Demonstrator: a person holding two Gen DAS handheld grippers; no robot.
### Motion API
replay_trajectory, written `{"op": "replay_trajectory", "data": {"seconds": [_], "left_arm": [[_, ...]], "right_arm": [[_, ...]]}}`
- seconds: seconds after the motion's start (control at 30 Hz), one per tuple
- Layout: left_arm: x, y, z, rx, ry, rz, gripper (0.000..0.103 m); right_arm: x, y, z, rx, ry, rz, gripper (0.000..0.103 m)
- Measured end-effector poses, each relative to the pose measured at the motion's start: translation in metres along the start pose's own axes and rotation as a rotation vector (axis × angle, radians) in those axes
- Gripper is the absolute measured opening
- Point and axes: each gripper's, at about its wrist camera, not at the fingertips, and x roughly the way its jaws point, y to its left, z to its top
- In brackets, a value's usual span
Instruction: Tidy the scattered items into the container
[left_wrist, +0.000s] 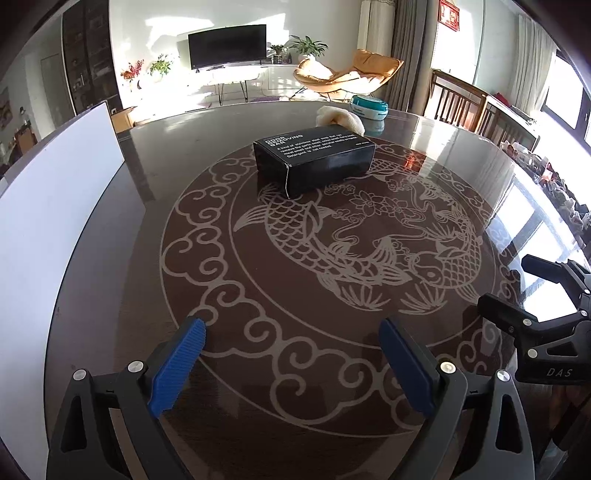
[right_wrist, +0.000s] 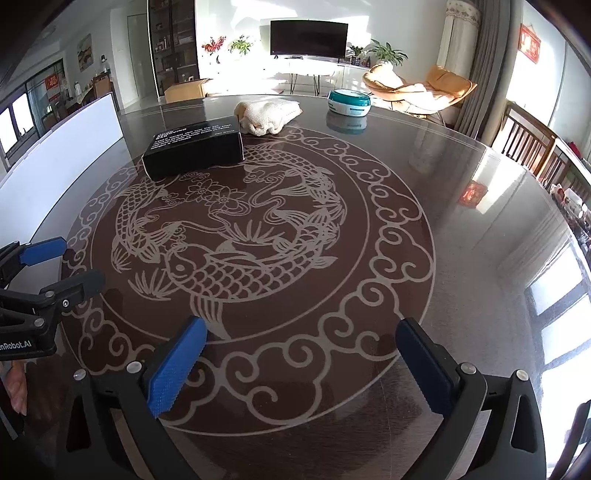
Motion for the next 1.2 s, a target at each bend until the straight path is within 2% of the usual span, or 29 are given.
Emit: {"op": "replay_trajectory", "data": {"seconds": [0.03, 1.2], "left_arm": [[0.002, -0.0013, -0.0004, 0.011, 0.011, 0.004, 0.103], [0.004, -0.0024, -0.0027, 0.02, 0.017, 0.009, 0.103]], "right_arm": [[0.0001, 0.0005, 0.0, 0.0, 0.0, 0.0, 0.103], [0.0013, 0.0002, 0.0001, 0.005, 0.002, 0.006, 0.103]]}}
